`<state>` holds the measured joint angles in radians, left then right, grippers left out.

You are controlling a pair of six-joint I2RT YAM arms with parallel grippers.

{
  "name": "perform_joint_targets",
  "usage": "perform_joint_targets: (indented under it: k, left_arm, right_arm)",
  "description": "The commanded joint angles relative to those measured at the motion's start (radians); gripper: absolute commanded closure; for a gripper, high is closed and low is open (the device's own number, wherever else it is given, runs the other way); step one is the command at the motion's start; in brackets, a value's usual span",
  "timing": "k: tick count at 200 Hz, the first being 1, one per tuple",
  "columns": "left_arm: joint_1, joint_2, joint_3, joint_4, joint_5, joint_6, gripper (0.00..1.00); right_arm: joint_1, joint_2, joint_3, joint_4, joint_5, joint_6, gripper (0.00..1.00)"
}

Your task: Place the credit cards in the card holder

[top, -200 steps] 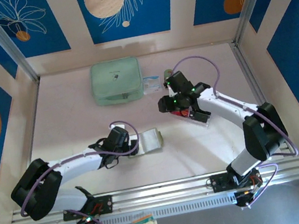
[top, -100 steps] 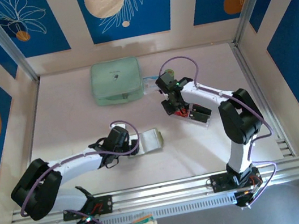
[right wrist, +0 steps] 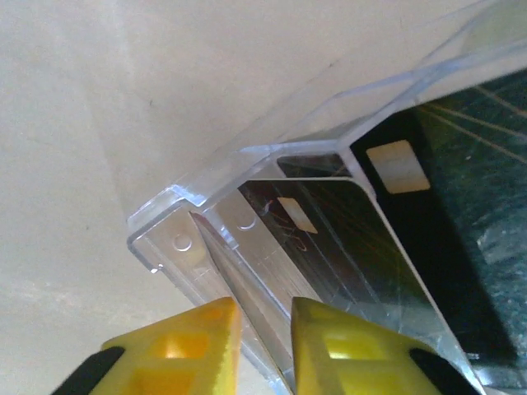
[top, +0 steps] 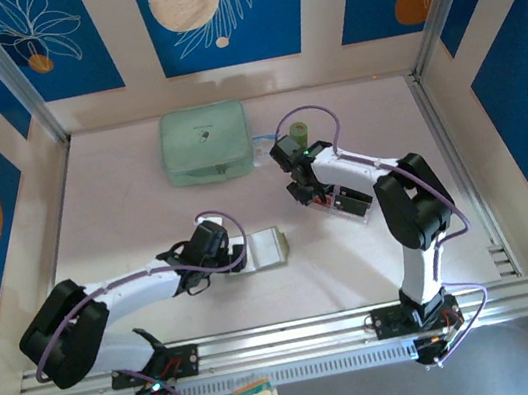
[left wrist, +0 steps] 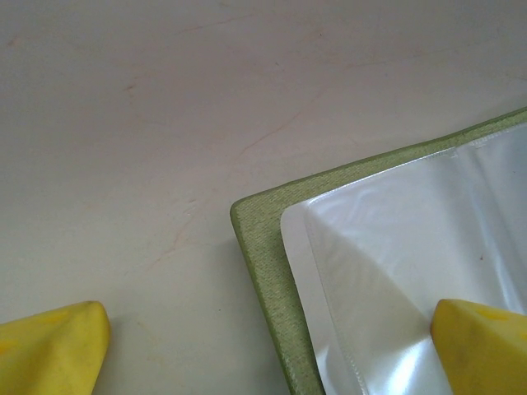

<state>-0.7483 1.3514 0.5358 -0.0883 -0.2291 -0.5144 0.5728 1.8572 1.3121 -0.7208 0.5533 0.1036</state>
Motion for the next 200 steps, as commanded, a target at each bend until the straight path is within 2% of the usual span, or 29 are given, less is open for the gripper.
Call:
perform_joint_targets:
  k: [1, 55, 99, 146, 170, 200]
  left_arm:
    - [0.007, 0.012, 0.028, -0.006, 0.013, 0.016, 0.00]
    - [0.007, 0.000, 0.036, -0.015, 0.027, 0.015, 0.00]
    - [0.009, -0.030, 0.046, -0.037, 0.024, 0.005, 0.00]
    - [0.016, -0.065, 0.043, -0.075, -0.012, -0.003, 0.00]
    - [0.024, -0.076, 0.027, -0.085, -0.028, -0.011, 0.00]
    - [0.035, -0.077, 0.002, -0.079, -0.035, -0.029, 0.00]
  right_arm:
    - [0.015, -0.002, 0.015, -0.021, 0.008, -0.025, 0.83]
    - [0.051, -0.077, 0.032, -0.013, -0.014, -0.100, 1.00]
    - [0.112, -0.163, 0.102, -0.053, -0.032, -0.070, 1.00]
    - [0.156, -0.266, 0.060, -0.009, -0.281, 0.150, 1.00]
    - [0.173, -0.308, -0.049, 0.116, -0.436, 0.297, 1.00]
    - [0.195, -0.325, -0.189, 0.304, -0.556, 0.454, 1.00]
